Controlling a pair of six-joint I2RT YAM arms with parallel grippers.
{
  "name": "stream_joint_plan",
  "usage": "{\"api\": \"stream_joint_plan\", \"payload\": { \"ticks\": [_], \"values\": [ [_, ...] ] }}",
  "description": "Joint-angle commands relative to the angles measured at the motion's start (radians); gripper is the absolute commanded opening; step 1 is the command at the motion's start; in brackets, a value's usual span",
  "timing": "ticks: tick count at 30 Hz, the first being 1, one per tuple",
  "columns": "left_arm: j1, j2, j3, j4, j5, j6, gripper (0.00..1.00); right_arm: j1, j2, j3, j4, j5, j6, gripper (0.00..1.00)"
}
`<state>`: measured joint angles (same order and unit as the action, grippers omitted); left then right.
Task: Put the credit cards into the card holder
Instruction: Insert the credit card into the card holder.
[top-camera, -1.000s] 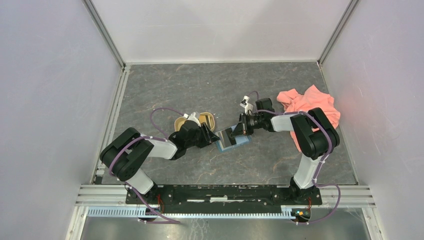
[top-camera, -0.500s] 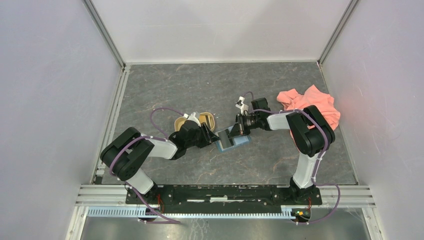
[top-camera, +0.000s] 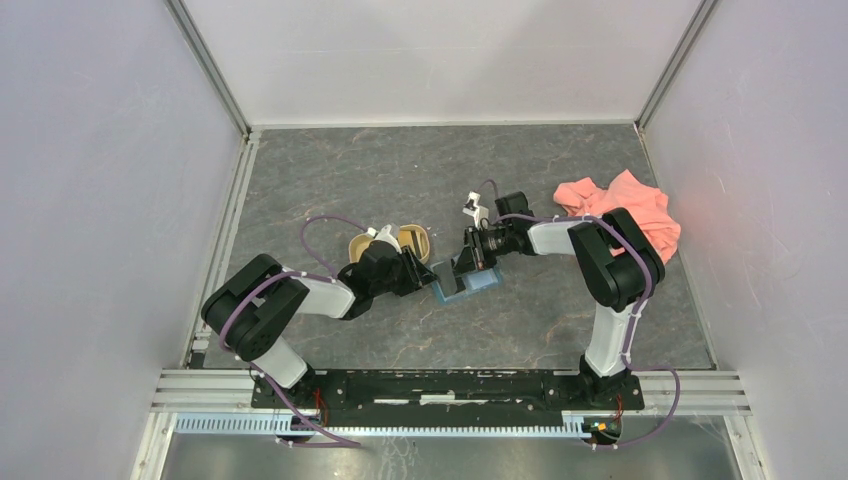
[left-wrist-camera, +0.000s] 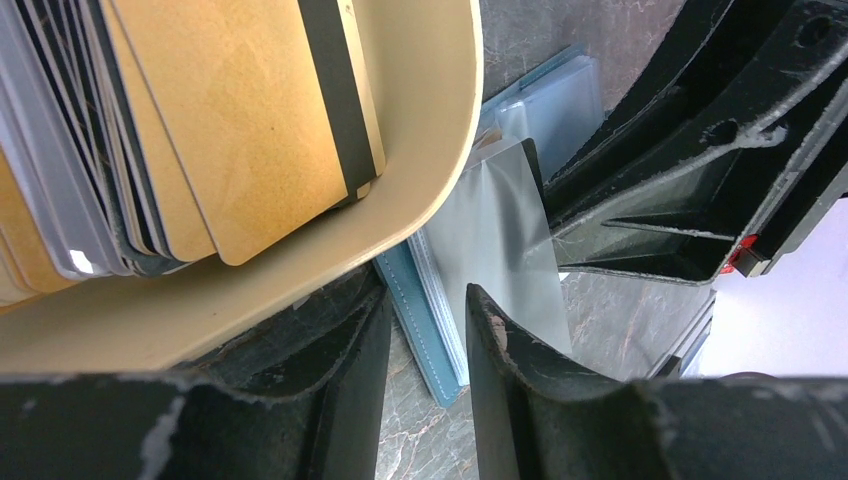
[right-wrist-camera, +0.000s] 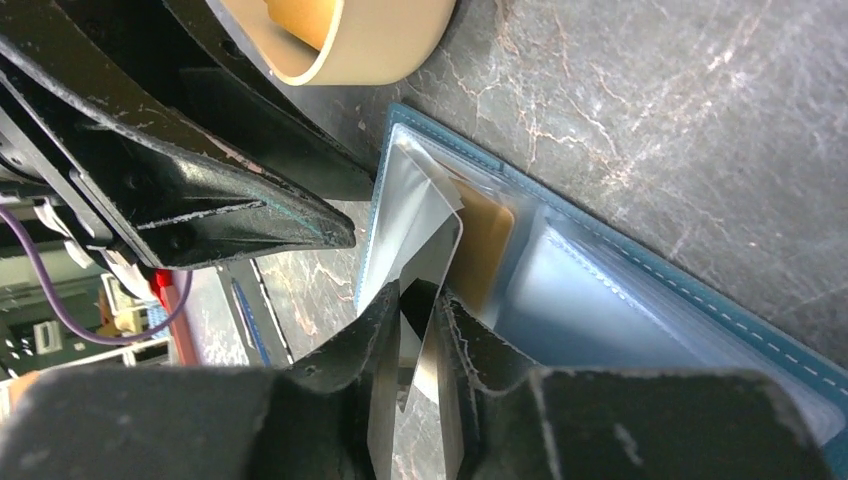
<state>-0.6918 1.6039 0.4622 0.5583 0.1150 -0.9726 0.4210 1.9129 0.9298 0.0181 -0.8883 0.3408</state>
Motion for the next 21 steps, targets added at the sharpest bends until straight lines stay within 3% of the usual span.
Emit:
{"api": "stream_joint_plan", "payload": {
  "ticks": [1,14,21],
  "values": [
    [-0.012,0.035,-0.027,-0.087,0.008,0.051,0.41,0.014,-0.014,0.038,-0.081,0.088,-0.119,0.29],
    [-0.012,0.027,-0.031,-0.089,0.005,0.052,0.4,0.013,-0.074,0.063,-0.158,0.158,-0.249,0.49],
    [-0.012,0.01,-0.028,-0.098,0.004,0.058,0.4,0.014,-0.106,0.07,-0.188,0.196,-0.309,0.52]
  ]
}}
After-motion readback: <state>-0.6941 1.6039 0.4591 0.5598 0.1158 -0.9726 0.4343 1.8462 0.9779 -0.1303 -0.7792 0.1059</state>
